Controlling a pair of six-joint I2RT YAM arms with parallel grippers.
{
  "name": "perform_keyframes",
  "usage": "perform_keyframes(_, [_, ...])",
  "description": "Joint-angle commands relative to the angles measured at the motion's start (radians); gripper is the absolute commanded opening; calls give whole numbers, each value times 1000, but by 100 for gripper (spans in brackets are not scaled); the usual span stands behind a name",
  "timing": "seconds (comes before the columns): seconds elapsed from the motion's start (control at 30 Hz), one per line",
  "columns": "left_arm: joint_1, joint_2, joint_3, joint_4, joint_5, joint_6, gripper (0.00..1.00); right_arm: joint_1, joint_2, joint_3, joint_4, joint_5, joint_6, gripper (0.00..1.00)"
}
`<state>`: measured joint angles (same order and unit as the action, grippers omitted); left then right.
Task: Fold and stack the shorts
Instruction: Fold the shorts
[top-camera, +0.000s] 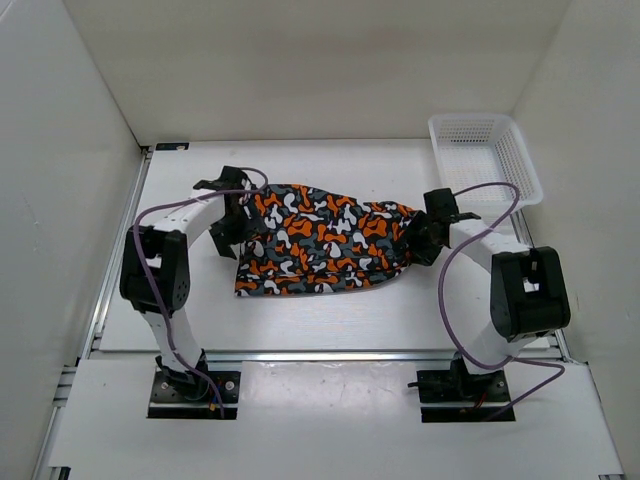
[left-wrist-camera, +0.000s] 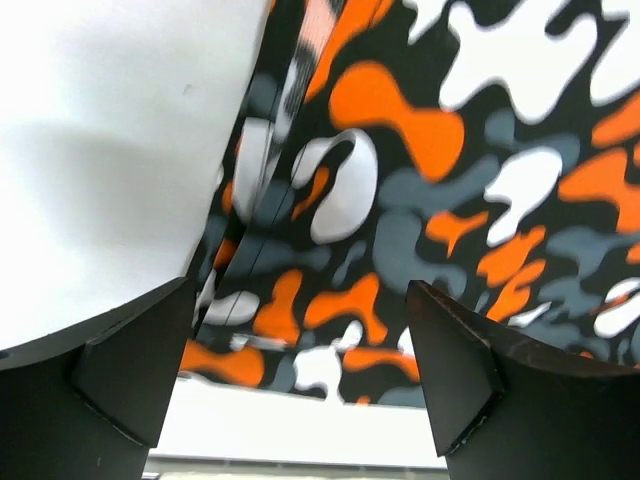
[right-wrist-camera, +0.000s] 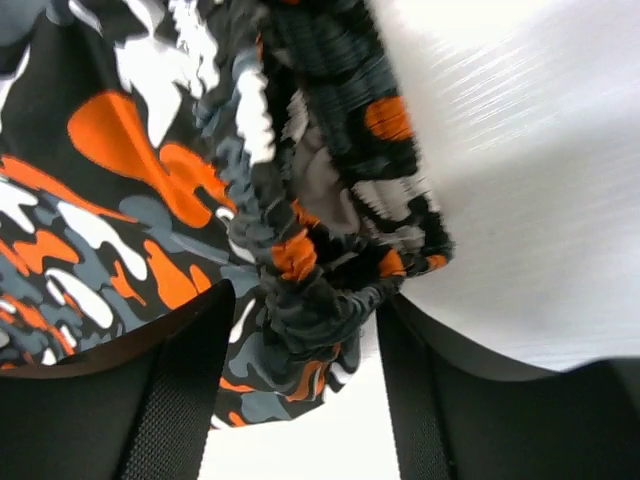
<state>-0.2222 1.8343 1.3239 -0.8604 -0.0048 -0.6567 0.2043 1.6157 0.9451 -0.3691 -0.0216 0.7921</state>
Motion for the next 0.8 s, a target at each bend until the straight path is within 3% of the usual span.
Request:
perform_keyframes(0.0, [-5,-112,-33,-75,-44,25,97,-2,-37,29,-86,83,-57,66])
perform_keyframes(0.13, [4,-165,-145,-54,-35,-3,95,-2,-106,17,-120,135,-85,70])
perform_keyframes(0.23, [4,-141,-169,-22,-21,-3,86,-2,-131,-9,-129,155,-94,70])
perform_keyframes(0.47, [-14,-43,-137,1,-21,26,63,-2,-85,40,-129,195,-116,59])
perform_keyframes(0.53, [-14,-32,-137,1,-31,26,54,-2,-51,69,-129,195,-135,47])
perform_keyframes(0.57, [-14,-32,-137,1,-31,26,40,-2,-40,78,-120,195,-136,41])
perform_keyframes(0.6, [-14,-32,-137,1,-31,26,33,-2,-30,87,-120,195,-145,35])
perform_keyframes(0.63, [-14,-32,-137,1,-31,26,26,-2,-30,96,-120,186,-145,22])
perform_keyframes(0.7, [-14,-41,-137,1,-40,26,11,-2,-39,96,-120,186,-145,11])
perform_keyframes(0.73, [-14,-52,-137,1,-40,26,11,-2,-49,96,-120,186,-145,2])
perform_keyframes(0.77, [-14,-62,-137,1,-40,17,11,-2,-59,106,-120,186,-145,0])
